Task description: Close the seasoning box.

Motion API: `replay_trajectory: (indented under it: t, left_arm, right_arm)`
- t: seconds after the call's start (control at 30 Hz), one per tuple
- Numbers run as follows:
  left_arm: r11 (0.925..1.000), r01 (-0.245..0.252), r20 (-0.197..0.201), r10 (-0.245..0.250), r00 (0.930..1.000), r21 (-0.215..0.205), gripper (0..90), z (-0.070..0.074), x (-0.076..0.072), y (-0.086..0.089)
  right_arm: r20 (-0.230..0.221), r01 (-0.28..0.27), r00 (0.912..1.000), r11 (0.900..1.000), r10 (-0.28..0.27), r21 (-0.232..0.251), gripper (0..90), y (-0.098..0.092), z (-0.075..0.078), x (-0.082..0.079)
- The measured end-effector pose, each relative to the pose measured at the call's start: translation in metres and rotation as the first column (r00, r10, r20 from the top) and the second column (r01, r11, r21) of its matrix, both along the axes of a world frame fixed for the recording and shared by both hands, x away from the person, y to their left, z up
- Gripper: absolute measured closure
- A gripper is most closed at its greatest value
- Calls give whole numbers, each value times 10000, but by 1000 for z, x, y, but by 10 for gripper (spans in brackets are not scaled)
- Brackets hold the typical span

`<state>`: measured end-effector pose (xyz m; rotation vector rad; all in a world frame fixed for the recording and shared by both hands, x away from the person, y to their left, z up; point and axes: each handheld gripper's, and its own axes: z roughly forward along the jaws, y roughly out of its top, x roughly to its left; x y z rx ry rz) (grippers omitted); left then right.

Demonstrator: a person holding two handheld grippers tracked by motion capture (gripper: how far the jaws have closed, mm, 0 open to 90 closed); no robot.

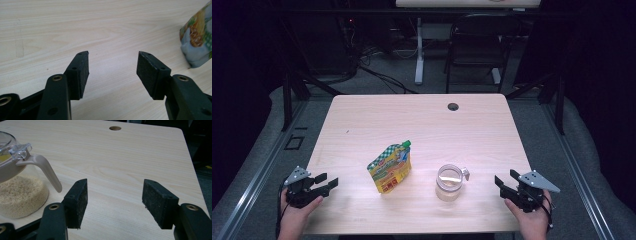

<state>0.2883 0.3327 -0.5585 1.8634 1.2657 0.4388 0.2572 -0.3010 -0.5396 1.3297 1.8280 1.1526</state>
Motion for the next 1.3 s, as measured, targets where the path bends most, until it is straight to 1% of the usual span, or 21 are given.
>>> replay_trajectory:
  t: [0.03,0.1,0.17,0.27,0.33,0.37,0.43,0.53,0.6,0.63,0.67,0.7,0.83,1.03,1.1,1.2,1.3]
  left_arm:
    - [9999,42,-20,-42,10000,113,434,-1,0,0]
    - [9999,85,-23,-85,10000,95,434,-2,0,-1]
    - [9999,107,8,-107,9999,104,433,-3,0,-2]
    - [9999,103,72,-104,9999,134,431,-5,0,-1]
    - [9999,124,161,-125,9998,105,427,-6,1,-1]
    - [9999,77,190,-79,9998,125,426,-7,1,-1]
    - [9999,30,231,-33,9997,160,421,-8,2,-1]
    - [9998,-39,219,35,9998,182,417,-8,1,-1]
    - [9999,-86,288,82,9996,138,414,-9,2,-1]
    - [9998,-72,170,70,9998,166,415,-8,2,0]
    - [9998,-121,188,118,9998,136,415,-9,2,-1]
    - [9998,-92,112,90,9999,175,415,-9,3,0]
    - [9999,-148,121,147,9998,90,415,-11,3,0]
    - [9998,-172,44,171,9998,139,412,-11,4,1]
    - [9996,-207,120,205,9997,184,406,-11,4,1]
    - [9994,-245,423,235,9988,229,392,-10,4,2]
    - [9997,-187,625,176,9979,176,390,-9,4,2]
  right_arm:
    - [38,-28,10000,10000,28,-26,374,-1,-1,-1]
    - [124,-41,9999,9998,43,-190,376,-1,-4,0]
    - [-26,-2,10000,9990,0,-453,378,-2,-7,1]
    - [-286,3,9996,9994,-13,-346,378,-3,-12,3]
    - [-285,-35,9996,9994,26,-335,387,-1,-14,4]
    - [-294,-50,9996,9986,35,-535,387,-1,-14,4]
    - [-233,-88,9997,9977,72,-676,387,0,-14,5]
    - [-303,-191,9994,9981,174,-579,387,1,-15,6]
    - [-388,-230,9990,9976,205,-645,387,0,-16,6]
    - [-406,-254,9989,9978,230,-611,388,0,-16,7]
    - [-423,-228,9989,9978,202,-620,388,0,-17,7]
    - [-442,-249,9988,9980,224,-579,388,0,-17,7]
    - [-550,-352,9979,9987,331,-373,388,-1,-18,8]
    - [-668,-439,9969,9985,416,-332,384,0,-20,9]
    - [-764,-472,9961,9978,436,-470,382,0,-20,10]
    - [-697,-565,9962,9965,521,-618,378,0,-19,10]
    - [-256,-486,9986,9955,466,-819,344,-1,-18,9]
